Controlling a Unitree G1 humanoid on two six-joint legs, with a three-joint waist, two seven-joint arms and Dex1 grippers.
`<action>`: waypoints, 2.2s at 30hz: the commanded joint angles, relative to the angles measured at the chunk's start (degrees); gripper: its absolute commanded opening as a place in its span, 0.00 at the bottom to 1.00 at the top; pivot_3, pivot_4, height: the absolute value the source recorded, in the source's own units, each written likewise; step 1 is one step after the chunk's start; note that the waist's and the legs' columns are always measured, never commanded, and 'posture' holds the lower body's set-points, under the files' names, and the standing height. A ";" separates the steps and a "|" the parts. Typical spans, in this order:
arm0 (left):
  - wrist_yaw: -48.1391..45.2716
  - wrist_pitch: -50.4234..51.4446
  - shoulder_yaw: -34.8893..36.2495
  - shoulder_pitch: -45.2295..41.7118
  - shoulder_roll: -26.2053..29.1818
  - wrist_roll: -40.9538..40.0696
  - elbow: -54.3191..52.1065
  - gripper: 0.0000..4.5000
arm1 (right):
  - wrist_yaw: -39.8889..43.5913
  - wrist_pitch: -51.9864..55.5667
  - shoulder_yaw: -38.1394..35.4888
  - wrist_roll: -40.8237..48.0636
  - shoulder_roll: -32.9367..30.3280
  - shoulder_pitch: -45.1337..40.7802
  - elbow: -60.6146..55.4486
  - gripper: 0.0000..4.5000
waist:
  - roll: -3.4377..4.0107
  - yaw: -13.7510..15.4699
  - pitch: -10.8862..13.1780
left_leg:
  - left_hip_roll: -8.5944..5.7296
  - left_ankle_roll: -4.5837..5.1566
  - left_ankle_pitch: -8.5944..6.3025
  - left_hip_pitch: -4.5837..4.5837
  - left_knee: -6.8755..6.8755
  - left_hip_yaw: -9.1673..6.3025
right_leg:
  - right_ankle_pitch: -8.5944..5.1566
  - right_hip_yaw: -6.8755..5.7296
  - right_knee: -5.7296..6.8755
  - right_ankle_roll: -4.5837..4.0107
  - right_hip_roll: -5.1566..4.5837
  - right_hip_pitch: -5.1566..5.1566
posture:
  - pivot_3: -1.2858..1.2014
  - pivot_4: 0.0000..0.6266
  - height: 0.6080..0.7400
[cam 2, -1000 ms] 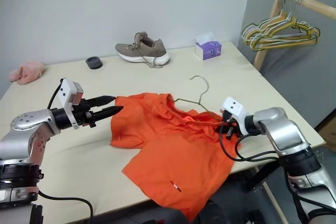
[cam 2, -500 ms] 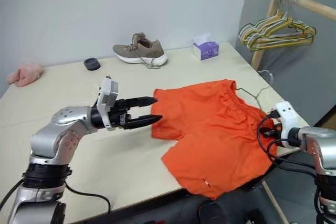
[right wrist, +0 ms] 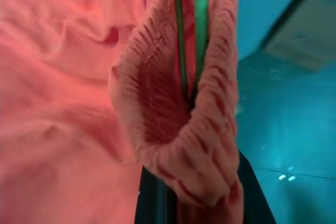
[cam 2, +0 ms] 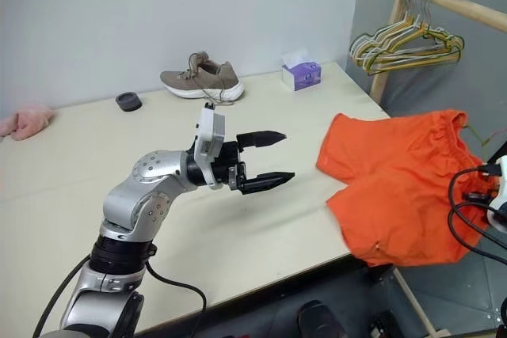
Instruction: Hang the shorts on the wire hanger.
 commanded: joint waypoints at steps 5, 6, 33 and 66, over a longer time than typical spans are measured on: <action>0.34 -4.00 -1.65 -0.02 -1.22 2.56 0.12 1.00 | -7.24 -6.50 -1.45 -3.19 -2.38 -5.52 1.58 0.00 | 0.00 -0.63 0.00 | 0.00 0.00 0.00 0.03 -0.04 0.29 | 0.06 0.33 -0.17 0.19 0.03 -0.01 | 0.36 0.12 1.00; 0.23 -4.33 -1.89 0.01 -1.36 2.78 0.11 1.00 | -8.00 -6.87 -1.77 -3.31 -2.57 -6.49 2.78 0.00 | 0.00 -0.68 0.01 | 0.01 0.00 0.00 0.05 -0.04 0.45 | 0.10 0.49 -0.24 0.25 0.03 -0.01 | 0.36 0.12 1.00; 3.92 -3.37 -1.16 -2.83 -7.66 -2.91 -5.70 1.00 | -17.68 -1.11 -7.24 -1.54 -2.30 -23.98 15.14 0.00 | 0.27 -0.85 0.37 | 0.00 0.09 -0.05 0.01 -0.05 1.35 | 0.50 1.44 -1.08 0.91 -0.02 -0.02 | 0.36 0.13 1.00; 4.01 -4.58 -3.08 -2.55 -7.66 -0.87 -4.79 1.00 | -22.88 10.39 -12.83 1.87 5.72 -27.45 2.56 0.62 | 0.29 -1.52 0.40 | 0.02 0.14 -0.08 -0.04 -0.12 1.37 | 0.49 1.47 -1.29 0.93 -0.01 -0.10 | 0.36 0.13 1.00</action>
